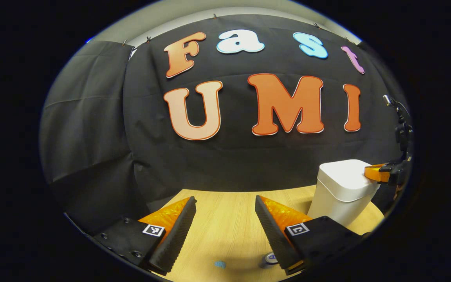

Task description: Press the lid of the desktop garbage bin to open it, pick up the crumpled paper on the desktop and throw it into the bin, then pick up the pop can on the desktop and drop it into the bin, and finally close the garbage bin lid.

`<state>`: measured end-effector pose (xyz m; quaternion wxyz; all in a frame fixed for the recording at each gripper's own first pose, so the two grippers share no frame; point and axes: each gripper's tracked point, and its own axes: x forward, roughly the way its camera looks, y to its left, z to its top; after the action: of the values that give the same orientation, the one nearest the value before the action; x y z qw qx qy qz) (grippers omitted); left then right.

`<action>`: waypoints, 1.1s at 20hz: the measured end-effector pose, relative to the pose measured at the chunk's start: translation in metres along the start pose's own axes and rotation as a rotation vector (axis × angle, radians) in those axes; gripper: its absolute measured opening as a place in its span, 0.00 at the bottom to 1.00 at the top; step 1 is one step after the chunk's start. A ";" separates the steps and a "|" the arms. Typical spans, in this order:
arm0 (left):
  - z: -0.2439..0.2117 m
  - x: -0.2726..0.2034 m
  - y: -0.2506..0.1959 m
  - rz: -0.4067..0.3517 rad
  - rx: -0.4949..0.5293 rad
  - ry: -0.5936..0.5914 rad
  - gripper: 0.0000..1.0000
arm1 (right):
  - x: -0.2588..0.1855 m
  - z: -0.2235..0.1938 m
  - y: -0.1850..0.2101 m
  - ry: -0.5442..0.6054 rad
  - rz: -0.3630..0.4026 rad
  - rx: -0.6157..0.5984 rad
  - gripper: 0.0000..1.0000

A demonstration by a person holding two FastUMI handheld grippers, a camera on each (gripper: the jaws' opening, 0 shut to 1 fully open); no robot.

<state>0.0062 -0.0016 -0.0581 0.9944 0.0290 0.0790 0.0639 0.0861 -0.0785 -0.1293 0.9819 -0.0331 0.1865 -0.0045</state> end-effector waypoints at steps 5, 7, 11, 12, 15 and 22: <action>0.003 0.014 0.023 -0.047 -0.015 -0.028 0.97 | -0.021 0.016 0.004 -0.029 -0.075 0.039 0.01; 0.001 0.020 0.032 -0.056 -0.015 -0.029 0.97 | -0.032 0.028 0.006 -0.061 -0.099 0.029 0.01; -0.007 0.032 0.039 -0.088 -0.024 -0.010 0.97 | -0.049 0.041 0.015 -0.102 -0.113 0.054 0.01; -0.009 0.034 0.040 -0.098 -0.026 -0.005 0.97 | -0.053 0.040 0.019 -0.107 -0.113 0.061 0.01; -0.022 0.040 0.040 -0.122 -0.016 0.019 0.97 | -0.060 0.028 0.030 -0.086 -0.106 0.089 0.01; -0.066 0.048 0.028 -0.208 -0.008 0.148 0.97 | -0.066 -0.011 0.063 0.023 -0.064 0.139 0.05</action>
<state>0.0390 0.0360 -0.1285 0.9872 0.0117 0.1546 -0.0371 0.0207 -0.0152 -0.1201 0.9790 0.0290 0.1956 -0.0490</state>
